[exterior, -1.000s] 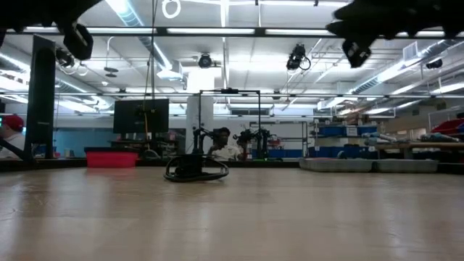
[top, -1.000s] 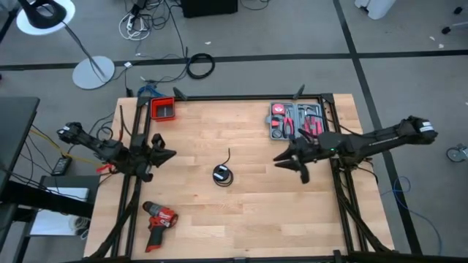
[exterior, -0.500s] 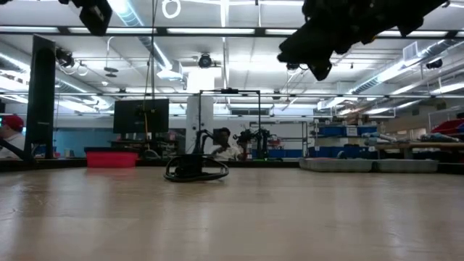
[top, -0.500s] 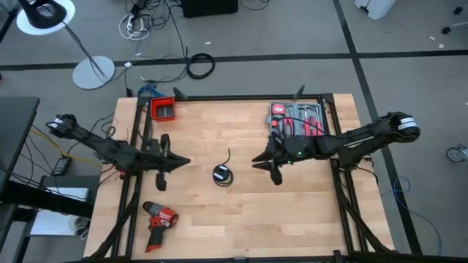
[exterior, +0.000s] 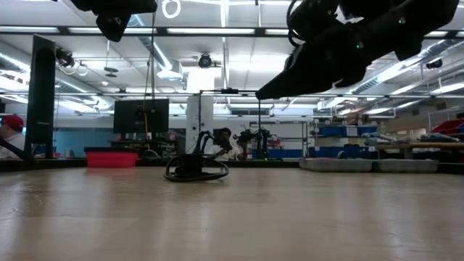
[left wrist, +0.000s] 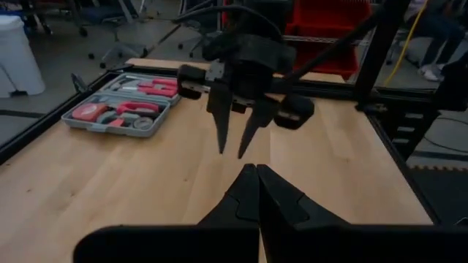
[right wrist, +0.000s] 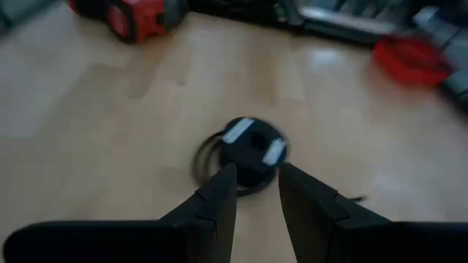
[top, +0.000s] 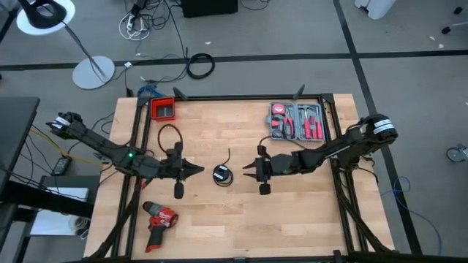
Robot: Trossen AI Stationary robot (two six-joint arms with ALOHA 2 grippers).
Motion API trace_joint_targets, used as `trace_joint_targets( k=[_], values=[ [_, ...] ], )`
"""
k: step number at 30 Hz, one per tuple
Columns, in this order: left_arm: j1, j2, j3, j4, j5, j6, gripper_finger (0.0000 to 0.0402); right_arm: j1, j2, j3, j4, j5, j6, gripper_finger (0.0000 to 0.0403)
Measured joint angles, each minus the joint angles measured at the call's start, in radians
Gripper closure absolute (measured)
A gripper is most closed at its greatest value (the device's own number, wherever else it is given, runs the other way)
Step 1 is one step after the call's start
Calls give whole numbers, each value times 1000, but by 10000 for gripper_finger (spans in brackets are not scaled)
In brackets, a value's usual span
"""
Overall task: Coil cords
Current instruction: Uncoil the black wire from the black spool
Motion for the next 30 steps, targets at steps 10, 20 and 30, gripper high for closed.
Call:
trace_joint_targets(
  k=[10,20,30],
  values=[
    [87,103,0,-97,30,-59,400,7,169,286,-342,72,-85,299],
    [136,140,0,-165,43,-133,400,1,198,398,-435,10,-155,299],
    [150,140,-1,-163,-104,-54,400,20,284,399,-376,19,-249,284]
  ],
)
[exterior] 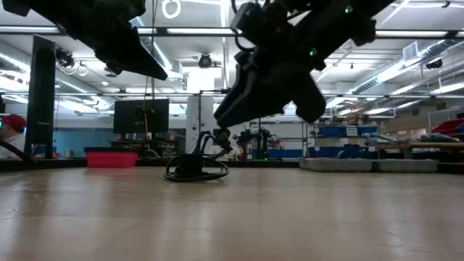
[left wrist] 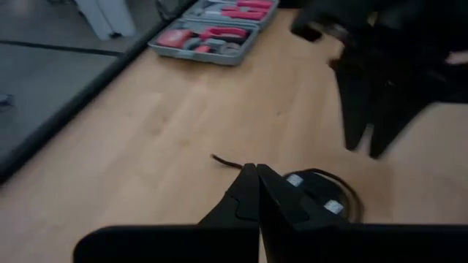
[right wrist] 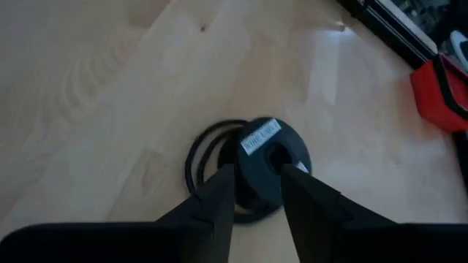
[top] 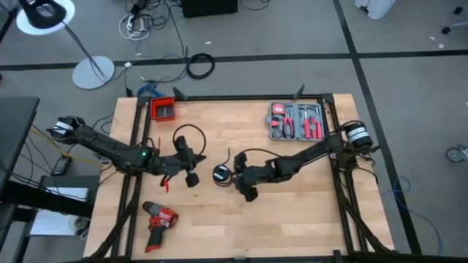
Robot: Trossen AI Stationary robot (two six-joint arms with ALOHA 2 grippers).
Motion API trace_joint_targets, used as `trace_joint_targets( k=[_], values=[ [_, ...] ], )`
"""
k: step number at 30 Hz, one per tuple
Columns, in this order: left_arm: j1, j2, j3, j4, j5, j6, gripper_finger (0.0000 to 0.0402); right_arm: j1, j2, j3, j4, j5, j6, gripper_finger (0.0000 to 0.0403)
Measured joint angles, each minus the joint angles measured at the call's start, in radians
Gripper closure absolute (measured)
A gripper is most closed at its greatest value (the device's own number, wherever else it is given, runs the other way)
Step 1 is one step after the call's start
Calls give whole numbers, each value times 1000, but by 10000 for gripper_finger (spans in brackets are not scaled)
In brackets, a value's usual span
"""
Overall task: Coil cords
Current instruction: Uncoil the black wire from the black spool
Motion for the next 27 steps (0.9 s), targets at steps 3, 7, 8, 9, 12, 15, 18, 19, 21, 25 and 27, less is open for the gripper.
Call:
trace_joint_targets(
  k=[3,7,8,9,12,15,18,19,21,25,27],
  values=[
    [14,0,0,1,-13,4,400,7,36,0,50,9,3,261],
    [20,0,-2,-2,-19,-3,400,18,58,11,77,56,-12,220],
    [20,1,-3,4,-18,-8,400,20,62,16,88,60,-20,211],
    [20,1,-7,4,-18,-20,400,20,64,17,87,61,-30,202],
    [20,1,-15,2,-17,-47,400,20,91,18,95,63,-62,186],
    [19,1,-19,0,0,-76,400,20,127,18,109,65,-79,181],
    [17,1,-19,5,29,-82,400,26,162,18,157,136,-107,185],
    [17,1,-19,8,37,-83,400,29,172,18,174,168,-124,187],
    [17,1,-19,8,49,-85,400,35,178,18,196,214,-157,190],
    [17,1,-19,17,62,-86,400,37,176,18,206,209,-169,196],
    [17,1,-19,27,66,-86,400,33,176,18,208,203,-173,199]
  ],
)
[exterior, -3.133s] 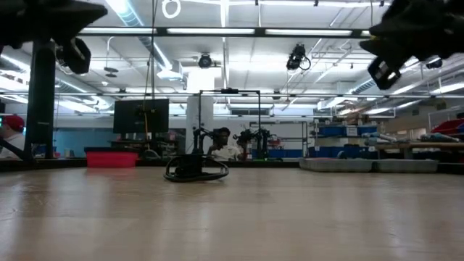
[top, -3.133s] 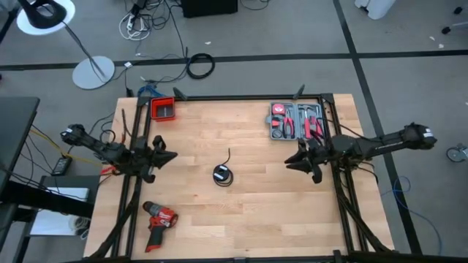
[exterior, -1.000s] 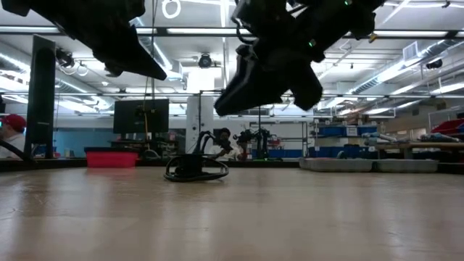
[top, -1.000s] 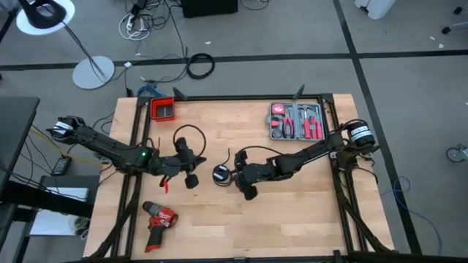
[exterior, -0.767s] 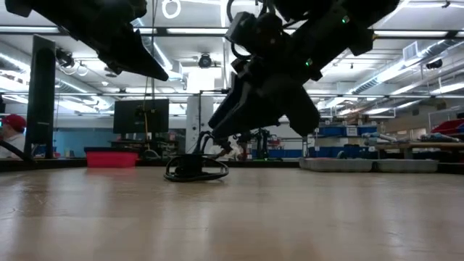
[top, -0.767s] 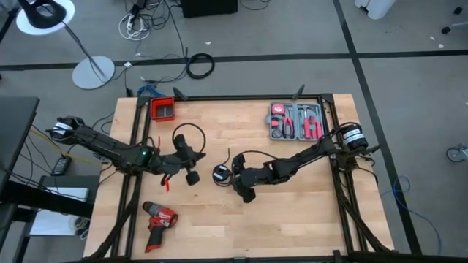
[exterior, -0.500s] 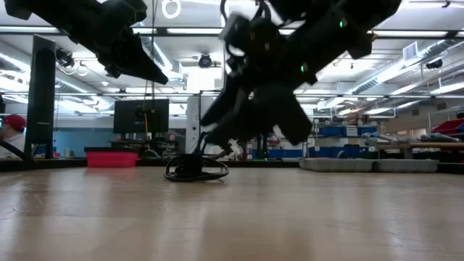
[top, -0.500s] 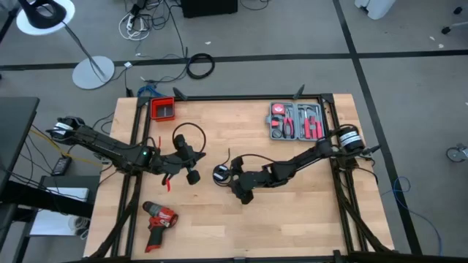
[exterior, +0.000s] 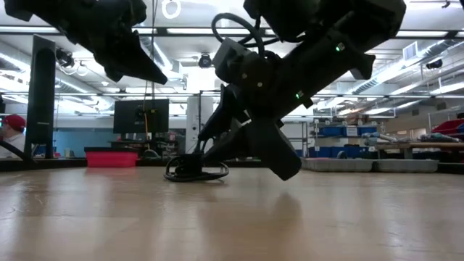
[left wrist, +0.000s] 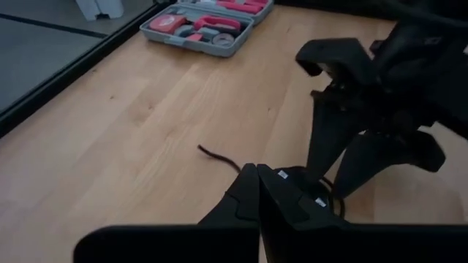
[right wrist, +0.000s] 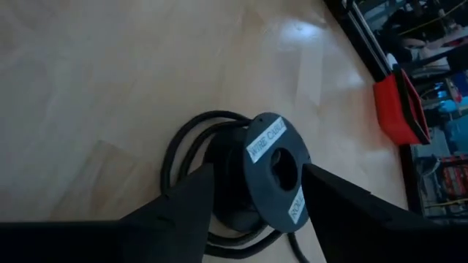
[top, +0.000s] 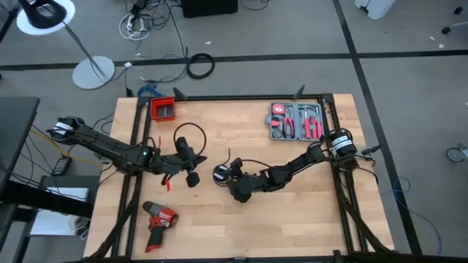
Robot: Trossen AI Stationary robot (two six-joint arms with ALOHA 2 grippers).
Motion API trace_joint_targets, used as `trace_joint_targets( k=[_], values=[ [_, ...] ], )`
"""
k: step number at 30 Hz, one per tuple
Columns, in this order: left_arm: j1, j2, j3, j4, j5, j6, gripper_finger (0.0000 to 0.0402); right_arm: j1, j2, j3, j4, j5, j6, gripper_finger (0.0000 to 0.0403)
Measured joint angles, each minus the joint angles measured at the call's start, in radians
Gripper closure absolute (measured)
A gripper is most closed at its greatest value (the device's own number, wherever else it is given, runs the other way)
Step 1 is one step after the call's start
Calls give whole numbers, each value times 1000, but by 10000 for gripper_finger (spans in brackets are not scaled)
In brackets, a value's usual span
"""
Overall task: Coil cords
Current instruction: Uncoil the black wire from the black spool
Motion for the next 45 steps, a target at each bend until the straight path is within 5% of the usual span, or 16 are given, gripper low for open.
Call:
trace_joint_targets(
  k=[28,37,45],
  values=[
    [-1,0,0,11,9,-18,400,-92,0,0,4,-160,0,260],
    [-1,0,0,12,9,-19,400,-95,-8,1,-12,-148,31,390],
    [0,0,0,12,26,-31,400,-95,-7,2,-25,-141,42,398]
  ],
)
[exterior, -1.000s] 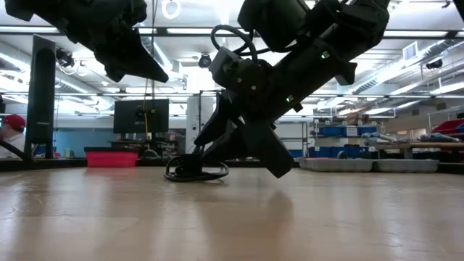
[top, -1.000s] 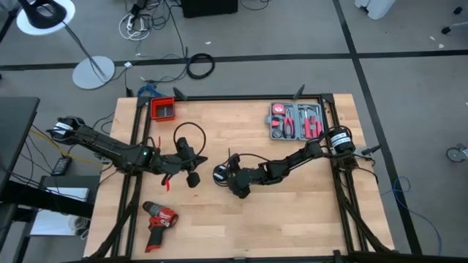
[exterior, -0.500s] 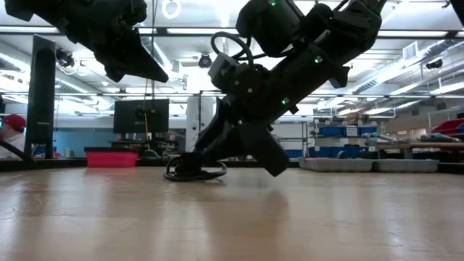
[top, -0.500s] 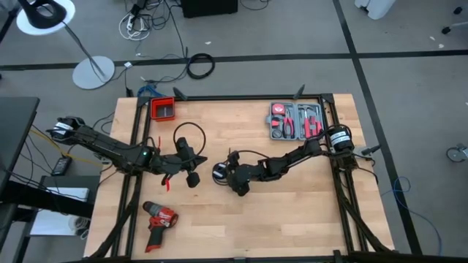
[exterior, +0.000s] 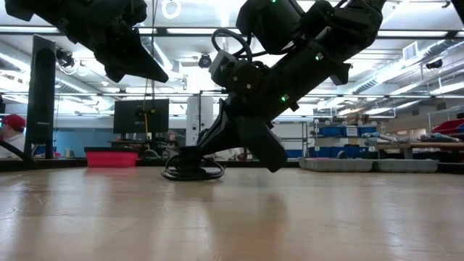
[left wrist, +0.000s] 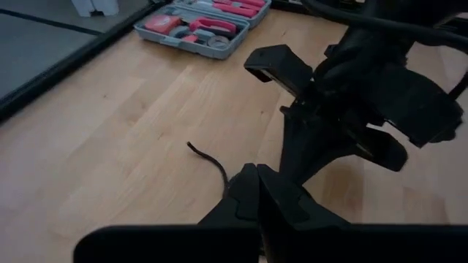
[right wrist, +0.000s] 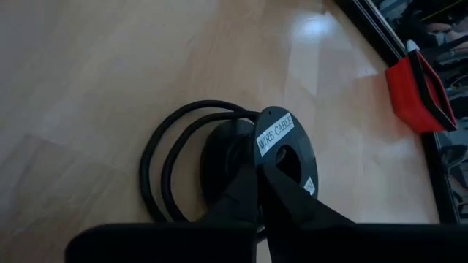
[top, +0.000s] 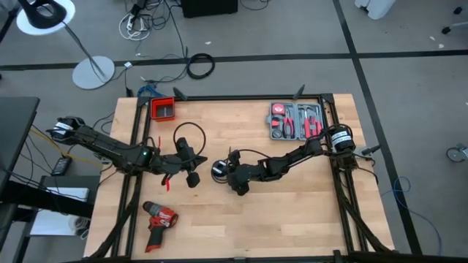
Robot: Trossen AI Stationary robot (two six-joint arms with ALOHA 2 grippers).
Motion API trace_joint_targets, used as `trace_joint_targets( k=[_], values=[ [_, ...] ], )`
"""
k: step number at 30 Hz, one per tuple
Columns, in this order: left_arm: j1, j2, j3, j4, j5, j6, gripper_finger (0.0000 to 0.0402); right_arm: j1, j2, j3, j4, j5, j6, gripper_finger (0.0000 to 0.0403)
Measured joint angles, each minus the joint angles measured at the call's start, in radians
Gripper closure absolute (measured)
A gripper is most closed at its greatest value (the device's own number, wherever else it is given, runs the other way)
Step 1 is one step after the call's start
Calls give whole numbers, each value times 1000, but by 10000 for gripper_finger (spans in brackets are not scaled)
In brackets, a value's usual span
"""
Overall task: Coil cords
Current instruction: Uncoil the black wire from the black spool
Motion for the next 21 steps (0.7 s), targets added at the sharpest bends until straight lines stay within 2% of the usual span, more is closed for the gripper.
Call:
trace_joint_targets(
  k=[5,9,15,21],
  values=[
    [-1,34,1,40,124,-12,400,0,1,0,-8,-13,0,400],
    [-1,137,1,112,181,-12,400,1,1,0,-11,-6,0,401],
    [0,273,1,138,193,-97,400,15,-7,-1,-50,28,1,402],
    [1,287,1,100,198,-223,400,29,-11,1,-119,42,59,402]
  ],
)
